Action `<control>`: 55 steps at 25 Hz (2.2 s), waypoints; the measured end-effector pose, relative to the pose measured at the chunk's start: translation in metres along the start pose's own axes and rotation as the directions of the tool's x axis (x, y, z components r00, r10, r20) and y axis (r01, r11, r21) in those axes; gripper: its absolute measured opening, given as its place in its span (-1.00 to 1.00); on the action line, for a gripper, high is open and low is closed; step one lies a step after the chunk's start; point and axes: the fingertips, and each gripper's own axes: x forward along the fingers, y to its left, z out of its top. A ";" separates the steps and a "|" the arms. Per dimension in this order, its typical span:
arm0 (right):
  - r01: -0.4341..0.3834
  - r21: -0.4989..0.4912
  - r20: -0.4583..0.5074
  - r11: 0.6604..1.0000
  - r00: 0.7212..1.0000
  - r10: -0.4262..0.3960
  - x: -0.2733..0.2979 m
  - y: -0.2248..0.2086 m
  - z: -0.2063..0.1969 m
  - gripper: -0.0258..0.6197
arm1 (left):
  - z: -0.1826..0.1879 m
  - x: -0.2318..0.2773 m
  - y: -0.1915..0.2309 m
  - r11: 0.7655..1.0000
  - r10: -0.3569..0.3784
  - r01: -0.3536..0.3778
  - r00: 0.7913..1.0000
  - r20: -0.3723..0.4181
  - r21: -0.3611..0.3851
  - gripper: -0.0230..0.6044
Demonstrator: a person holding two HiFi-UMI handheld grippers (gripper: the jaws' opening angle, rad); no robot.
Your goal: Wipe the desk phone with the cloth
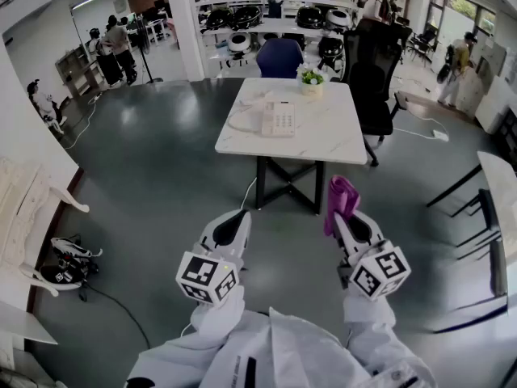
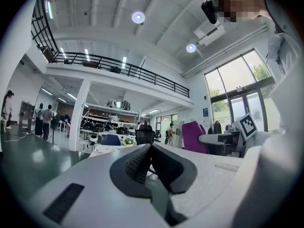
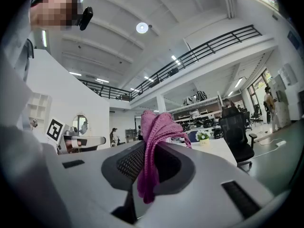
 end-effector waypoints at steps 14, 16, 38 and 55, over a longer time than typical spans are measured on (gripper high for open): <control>0.013 0.002 0.003 1.000 1.000 -0.013 0.005 -0.037 -0.004 -0.81 | -0.005 0.025 -0.001 0.999 0.040 -0.040 0.999 0.002 0.004 -0.94; 0.014 0.007 0.006 1.000 1.000 -0.014 0.005 -0.044 -0.004 -0.81 | -0.004 0.028 -0.002 0.999 0.051 -0.051 0.999 0.004 0.008 -0.94; -0.008 0.042 -0.030 0.999 1.000 0.009 0.027 -0.101 -0.023 -0.81 | -0.032 0.070 -0.006 0.993 0.113 -0.114 0.992 -0.048 -0.021 -0.93; 0.049 0.079 -0.060 0.996 0.997 -0.044 0.164 -0.149 -0.028 -0.81 | -0.034 0.168 0.110 0.995 0.077 -0.080 0.996 -0.049 -0.060 -0.94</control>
